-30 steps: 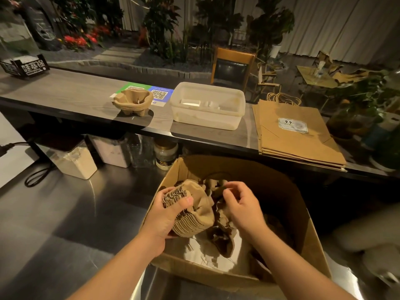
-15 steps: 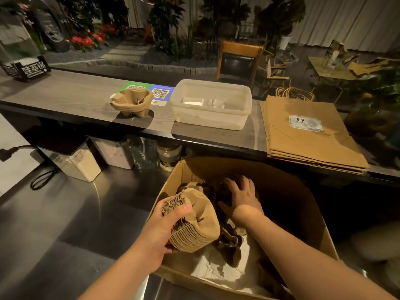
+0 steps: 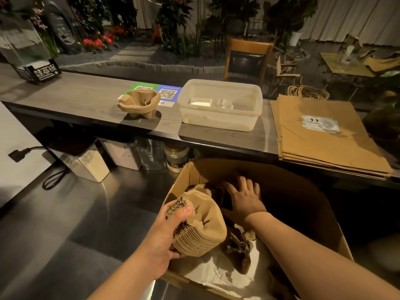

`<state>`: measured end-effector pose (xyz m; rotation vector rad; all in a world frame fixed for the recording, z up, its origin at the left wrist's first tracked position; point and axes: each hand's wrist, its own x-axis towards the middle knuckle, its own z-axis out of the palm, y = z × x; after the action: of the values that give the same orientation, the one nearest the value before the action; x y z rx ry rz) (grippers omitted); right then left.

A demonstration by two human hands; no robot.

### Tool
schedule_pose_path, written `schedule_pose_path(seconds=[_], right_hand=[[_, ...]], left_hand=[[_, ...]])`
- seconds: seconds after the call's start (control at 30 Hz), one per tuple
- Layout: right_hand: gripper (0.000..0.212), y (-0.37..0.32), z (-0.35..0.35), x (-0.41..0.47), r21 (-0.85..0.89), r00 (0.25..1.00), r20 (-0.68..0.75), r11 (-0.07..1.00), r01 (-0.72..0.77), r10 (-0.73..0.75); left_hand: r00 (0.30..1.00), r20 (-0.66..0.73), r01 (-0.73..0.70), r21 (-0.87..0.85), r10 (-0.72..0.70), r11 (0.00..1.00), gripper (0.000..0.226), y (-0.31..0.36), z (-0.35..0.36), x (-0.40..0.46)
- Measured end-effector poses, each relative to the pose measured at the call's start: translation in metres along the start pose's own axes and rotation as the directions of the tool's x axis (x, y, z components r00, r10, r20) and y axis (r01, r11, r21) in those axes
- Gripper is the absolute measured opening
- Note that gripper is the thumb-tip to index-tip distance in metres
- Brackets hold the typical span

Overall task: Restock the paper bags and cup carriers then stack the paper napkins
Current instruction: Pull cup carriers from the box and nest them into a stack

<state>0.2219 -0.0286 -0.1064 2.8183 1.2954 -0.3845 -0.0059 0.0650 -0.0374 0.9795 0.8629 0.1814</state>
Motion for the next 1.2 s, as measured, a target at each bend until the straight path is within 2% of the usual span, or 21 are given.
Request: schedule_pose_path(seconds=[0.13,0.23,0.43,0.57,0.7,0.8,0.9,1.0,1.13,1.2], right_hand=[[0.094,-0.006,-0.001,0.003,0.065,0.992,0.125,0.998,0.015,-0.023],[0.092,-0.009,0.001,0.003,0.06,0.986,0.159,0.997,0.042,-0.051],[0.099,-0.007,-0.005,0.008,-0.134,0.988,0.136,0.987,0.085,-0.067],[0.087,-0.009,-0.012,0.01,-0.218,0.983,0.122,0.963,0.16,-0.135],[0.082,-0.011,-0.011,0.009,-0.108,0.976,0.15,0.979,0.172,-0.155],[0.082,-0.013,-0.013,0.005,-0.049,0.977,0.168,0.989,0.139,-0.129],[0.072,-0.02,-0.014,0.0,-0.031,0.98,0.166,0.992,0.12,-0.114],[0.058,-0.025,-0.009,-0.007,-0.126,0.976,0.176,0.981,0.149,-0.126],[0.042,-0.02,-0.004,-0.011,-0.17,0.984,0.085,0.971,0.169,-0.157],[0.04,-0.015,-0.003,-0.016,-0.182,0.98,0.066,0.963,0.198,-0.189]], left_hand=[[1.0,-0.005,0.001,0.014,-0.001,1.0,0.083,-0.001,-0.002,0.002],[1.0,-0.006,-0.006,0.02,0.006,1.0,0.087,-0.001,-0.002,0.002],[1.0,0.01,-0.016,0.023,0.016,1.0,0.086,-0.004,-0.003,0.005],[1.0,0.008,-0.024,0.012,0.024,1.0,0.075,-0.003,-0.002,0.005],[1.0,0.004,-0.026,-0.009,0.027,1.0,0.06,-0.003,-0.002,0.007],[1.0,0.013,-0.026,-0.011,0.026,1.0,0.066,-0.004,-0.004,0.008],[0.999,0.017,-0.034,-0.001,0.034,0.999,0.07,-0.006,-0.006,0.009],[0.999,0.025,-0.04,-0.002,0.04,0.999,0.067,-0.005,-0.005,0.007],[0.999,0.025,-0.041,-0.011,0.041,0.999,0.067,-0.003,-0.002,0.004],[0.999,0.021,-0.043,-0.019,0.044,0.999,0.064,-0.001,-0.001,0.002]])
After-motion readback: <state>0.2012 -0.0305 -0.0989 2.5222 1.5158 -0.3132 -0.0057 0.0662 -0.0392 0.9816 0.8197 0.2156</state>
